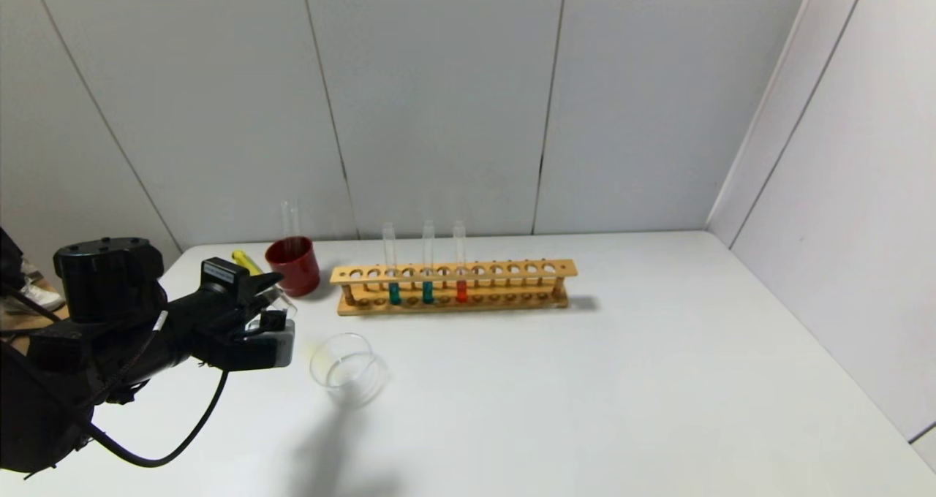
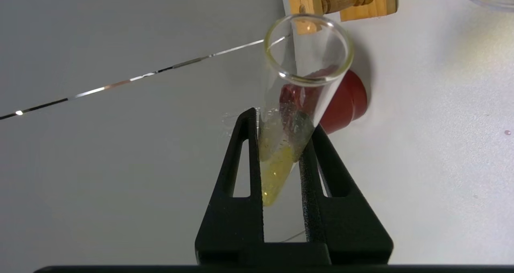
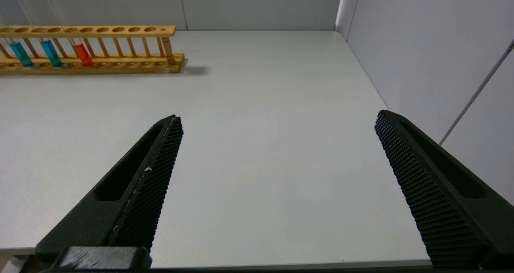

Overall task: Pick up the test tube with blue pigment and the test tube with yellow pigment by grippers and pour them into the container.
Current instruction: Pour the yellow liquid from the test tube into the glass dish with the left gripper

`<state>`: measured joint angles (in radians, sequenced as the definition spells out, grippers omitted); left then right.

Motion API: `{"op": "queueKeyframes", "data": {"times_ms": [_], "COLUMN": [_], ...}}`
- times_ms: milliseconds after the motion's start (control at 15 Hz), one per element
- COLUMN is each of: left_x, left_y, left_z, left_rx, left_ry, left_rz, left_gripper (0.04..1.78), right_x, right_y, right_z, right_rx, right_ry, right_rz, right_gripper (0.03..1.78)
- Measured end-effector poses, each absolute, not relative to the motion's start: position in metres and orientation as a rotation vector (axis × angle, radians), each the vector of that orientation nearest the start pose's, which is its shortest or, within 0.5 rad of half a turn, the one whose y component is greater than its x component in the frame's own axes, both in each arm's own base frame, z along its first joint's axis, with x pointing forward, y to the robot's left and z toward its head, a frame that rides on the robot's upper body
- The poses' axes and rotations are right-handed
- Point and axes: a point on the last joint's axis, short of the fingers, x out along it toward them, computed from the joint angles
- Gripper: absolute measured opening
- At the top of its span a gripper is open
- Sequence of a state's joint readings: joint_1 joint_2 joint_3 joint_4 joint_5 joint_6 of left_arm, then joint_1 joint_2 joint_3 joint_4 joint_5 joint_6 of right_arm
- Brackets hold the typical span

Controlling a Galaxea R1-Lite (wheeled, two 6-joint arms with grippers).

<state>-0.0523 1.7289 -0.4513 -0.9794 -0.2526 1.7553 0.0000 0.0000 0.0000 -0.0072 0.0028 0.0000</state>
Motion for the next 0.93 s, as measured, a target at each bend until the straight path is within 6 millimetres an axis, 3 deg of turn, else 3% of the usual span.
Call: {"op": "queueKeyframes", "data": {"times_ms": [933], "left_x": [0.2640], "left_y": [-0.0196], "left_z": [0.1158], "left_rx": [1.734], "left_ry": [0.058], "left_rz": [-0.426], "left_gripper": [0.32], "right_x": [-0.0228], "right_y": [0.0001], "right_z": [0.0762], "right_rx": [0.000], "right_ry": [-0.007], "right_rz": [0.003], "right_gripper": [1.75]}}
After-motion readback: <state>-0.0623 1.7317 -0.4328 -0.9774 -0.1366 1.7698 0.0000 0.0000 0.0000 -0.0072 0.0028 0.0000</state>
